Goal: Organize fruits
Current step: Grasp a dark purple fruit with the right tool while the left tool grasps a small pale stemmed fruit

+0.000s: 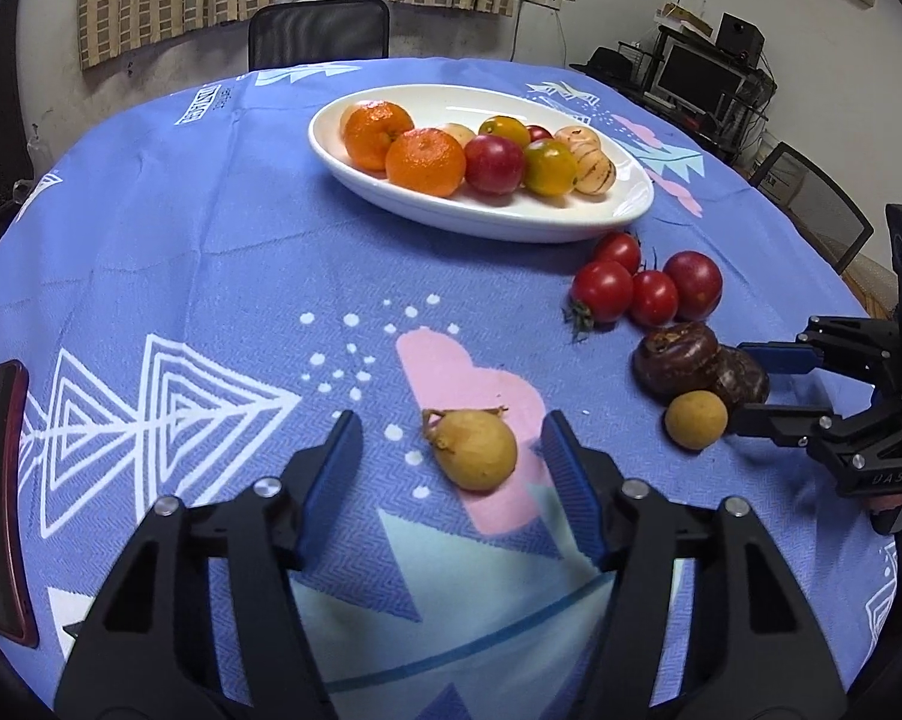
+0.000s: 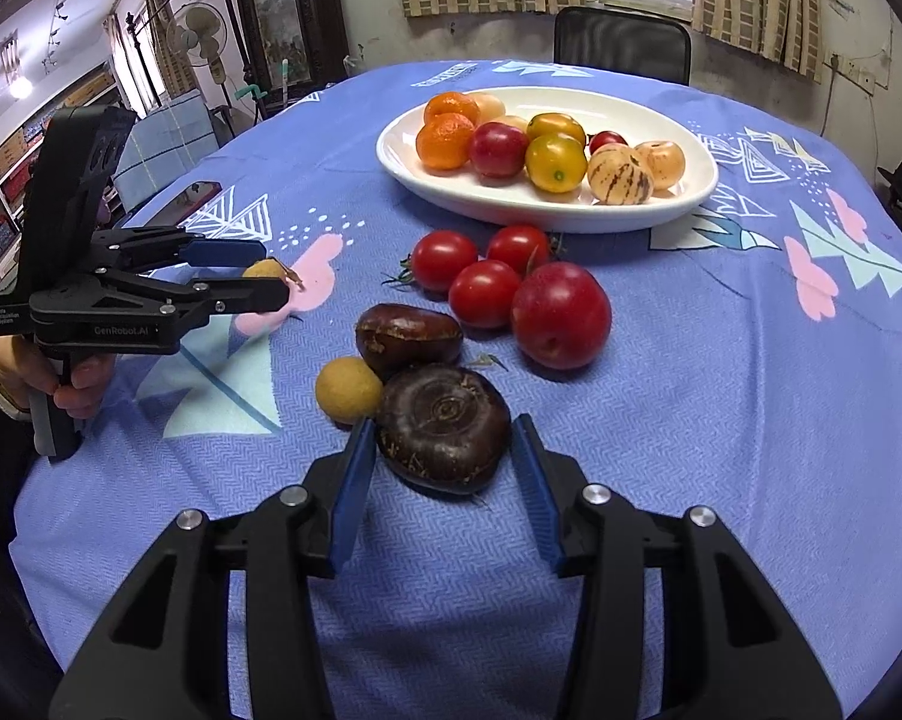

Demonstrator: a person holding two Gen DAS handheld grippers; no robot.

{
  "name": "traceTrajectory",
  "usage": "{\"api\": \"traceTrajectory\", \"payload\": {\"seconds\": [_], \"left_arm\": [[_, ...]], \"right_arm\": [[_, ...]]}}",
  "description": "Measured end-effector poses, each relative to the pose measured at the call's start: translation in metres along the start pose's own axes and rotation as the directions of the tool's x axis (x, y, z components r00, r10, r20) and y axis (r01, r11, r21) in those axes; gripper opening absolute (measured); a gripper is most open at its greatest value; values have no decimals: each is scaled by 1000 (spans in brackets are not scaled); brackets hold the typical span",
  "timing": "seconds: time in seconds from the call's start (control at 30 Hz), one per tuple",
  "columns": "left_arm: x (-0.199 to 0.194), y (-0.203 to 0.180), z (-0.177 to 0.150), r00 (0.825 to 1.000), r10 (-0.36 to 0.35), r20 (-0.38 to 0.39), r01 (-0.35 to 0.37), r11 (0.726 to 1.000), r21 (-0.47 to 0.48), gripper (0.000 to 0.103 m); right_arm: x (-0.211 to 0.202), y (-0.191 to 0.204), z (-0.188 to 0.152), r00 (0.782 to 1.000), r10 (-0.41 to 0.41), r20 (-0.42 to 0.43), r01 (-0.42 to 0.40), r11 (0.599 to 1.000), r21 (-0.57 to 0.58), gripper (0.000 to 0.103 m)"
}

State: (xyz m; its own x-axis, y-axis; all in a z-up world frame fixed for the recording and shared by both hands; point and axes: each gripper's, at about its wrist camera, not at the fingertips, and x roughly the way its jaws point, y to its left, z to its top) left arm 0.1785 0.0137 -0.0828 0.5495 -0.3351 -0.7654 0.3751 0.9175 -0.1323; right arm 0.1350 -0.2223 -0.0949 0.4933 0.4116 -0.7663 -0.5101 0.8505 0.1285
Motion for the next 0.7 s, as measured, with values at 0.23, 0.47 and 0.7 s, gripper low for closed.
{"api": "traceTrajectory", "payload": {"seconds": [0.23,0.47,0.7], "left_arm": [[-1,-10,-1,1000,-5,13,4,999,45,45],[0,-11,-3,1000,-5,-1,5,999,54,36],[1,-15,-5,1000,-7,-9,7,997,77,28]], "right_arm": [[0,-1,0,1000,5,-1,-5,1000,4,47],[0,0,0,1000,3,-1,-3,1000,3,47],[-2,-3,-1,1000,8,0,-8,1000,20,46]]}}
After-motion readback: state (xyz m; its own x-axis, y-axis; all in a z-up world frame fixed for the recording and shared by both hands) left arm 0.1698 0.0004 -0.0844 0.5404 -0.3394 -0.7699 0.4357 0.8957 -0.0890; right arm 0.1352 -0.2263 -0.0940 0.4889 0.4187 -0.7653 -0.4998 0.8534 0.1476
